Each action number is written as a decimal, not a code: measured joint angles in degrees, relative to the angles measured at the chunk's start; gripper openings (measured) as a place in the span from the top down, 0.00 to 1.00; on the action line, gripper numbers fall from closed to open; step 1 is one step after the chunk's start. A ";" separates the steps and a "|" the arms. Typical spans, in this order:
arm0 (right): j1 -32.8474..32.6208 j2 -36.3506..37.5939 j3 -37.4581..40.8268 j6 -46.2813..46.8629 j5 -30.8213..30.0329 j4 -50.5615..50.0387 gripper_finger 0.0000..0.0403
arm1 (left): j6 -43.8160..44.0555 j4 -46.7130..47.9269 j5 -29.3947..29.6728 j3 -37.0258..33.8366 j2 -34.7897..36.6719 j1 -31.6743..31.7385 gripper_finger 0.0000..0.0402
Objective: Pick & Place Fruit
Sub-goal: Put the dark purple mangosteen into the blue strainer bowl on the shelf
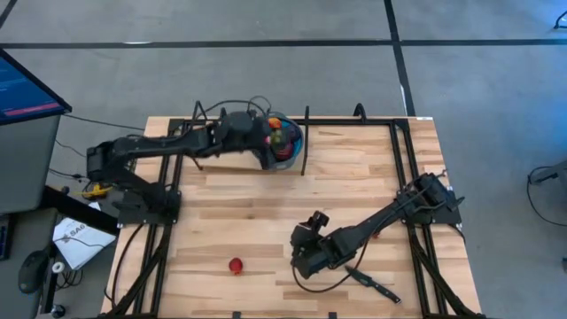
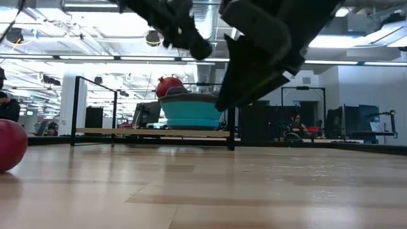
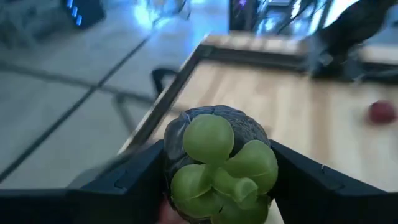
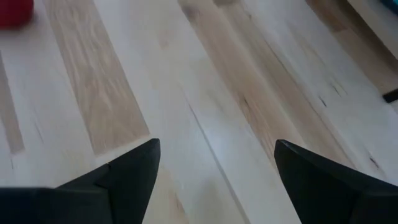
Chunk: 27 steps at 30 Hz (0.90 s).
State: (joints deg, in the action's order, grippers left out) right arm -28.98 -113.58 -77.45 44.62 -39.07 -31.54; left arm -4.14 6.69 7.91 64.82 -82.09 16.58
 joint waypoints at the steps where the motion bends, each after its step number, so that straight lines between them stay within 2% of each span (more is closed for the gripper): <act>1: 0.29 0.00 0.00 -0.35 0.00 0.68 0.23 | -0.12 0.56 -0.75 0.12 -0.96 1.78 0.40; 3: 0.71 0.00 0.00 -0.79 0.00 1.90 0.23 | -0.14 -0.70 -2.35 0.48 -3.37 4.92 0.40; 9: 1.80 -0.02 0.00 -1.08 0.02 4.05 0.23 | -0.35 -1.11 -2.09 0.50 -8.22 10.73 0.40; 17: 2.15 -0.02 0.00 -1.08 0.15 4.23 0.23 | -1.76 -2.13 -2.00 0.49 -11.50 11.72 0.32; 27: 2.10 -0.02 0.00 -1.09 0.22 4.61 0.23 | -1.66 -2.05 -2.32 0.50 -10.20 11.52 0.21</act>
State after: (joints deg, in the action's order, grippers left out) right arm -26.87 -113.60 -77.45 43.53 -38.85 -26.93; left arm -5.80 4.64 5.58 65.32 -92.29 28.10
